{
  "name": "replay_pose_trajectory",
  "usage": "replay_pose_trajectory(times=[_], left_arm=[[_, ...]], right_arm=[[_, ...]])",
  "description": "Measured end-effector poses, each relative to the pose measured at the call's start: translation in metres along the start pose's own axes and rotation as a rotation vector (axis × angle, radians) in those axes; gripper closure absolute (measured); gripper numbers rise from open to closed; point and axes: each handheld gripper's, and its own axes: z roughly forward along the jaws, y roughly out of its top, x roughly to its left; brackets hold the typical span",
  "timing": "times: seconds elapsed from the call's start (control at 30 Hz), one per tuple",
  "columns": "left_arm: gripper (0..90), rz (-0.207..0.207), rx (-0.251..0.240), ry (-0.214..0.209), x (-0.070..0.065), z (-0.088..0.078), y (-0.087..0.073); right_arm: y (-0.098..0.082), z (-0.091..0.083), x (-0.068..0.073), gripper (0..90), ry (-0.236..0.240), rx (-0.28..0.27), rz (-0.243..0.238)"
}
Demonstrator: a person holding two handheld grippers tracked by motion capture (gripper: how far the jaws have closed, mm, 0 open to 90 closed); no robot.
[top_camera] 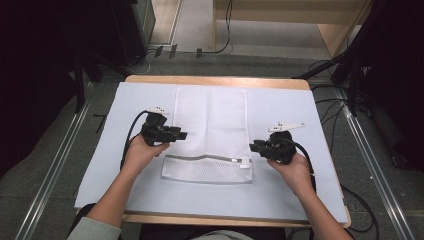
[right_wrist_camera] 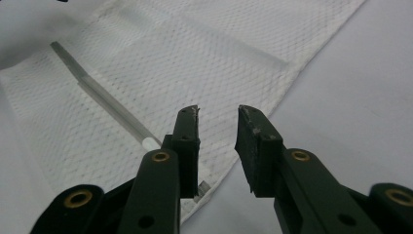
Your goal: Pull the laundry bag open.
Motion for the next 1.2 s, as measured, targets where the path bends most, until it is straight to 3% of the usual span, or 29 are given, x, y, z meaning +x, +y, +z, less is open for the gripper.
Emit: replay_pose_trajectory(times=[0.1,0.2,0.33,0.47,0.67,0.83,1.0,1.2], left_arm=[[56.8,0.009,0.003,-0.007,-0.007,0.002,0.002],[56.1,0.019,0.006,-0.028,-0.015,0.007,0.005],[53.4,0.062,0.009,-0.046,-0.026,0.011,0.008],[47.5,0.082,0.011,-0.055,-0.035,0.016,0.012],[47.2,0.085,0.019,-0.103,-0.046,0.022,0.017],[45.3,0.082,0.027,-0.139,-0.052,0.030,0.019],[50.4,0.135,0.060,-0.130,-0.063,0.039,0.019],[56.7,0.163,0.075,-0.136,-0.075,0.047,0.019]], right_arm=[[-0.002,-0.002,0.003,72.5,0.001,-0.014,0.012],[-0.003,-0.002,0.008,75.2,-0.001,-0.014,-0.008],[-0.005,0.000,0.009,80.0,0.012,0.026,0.031],[-0.009,0.003,0.010,86.6,0.005,0.061,0.015],[-0.013,0.007,0.012,90.0,0.028,0.081,0.004],[-0.017,0.013,0.013,90.0,0.013,0.109,-0.006],[-0.019,0.020,0.014,90.0,0.014,0.129,-0.011],[-0.020,0.028,0.015,90.0,0.014,0.147,-0.034]])
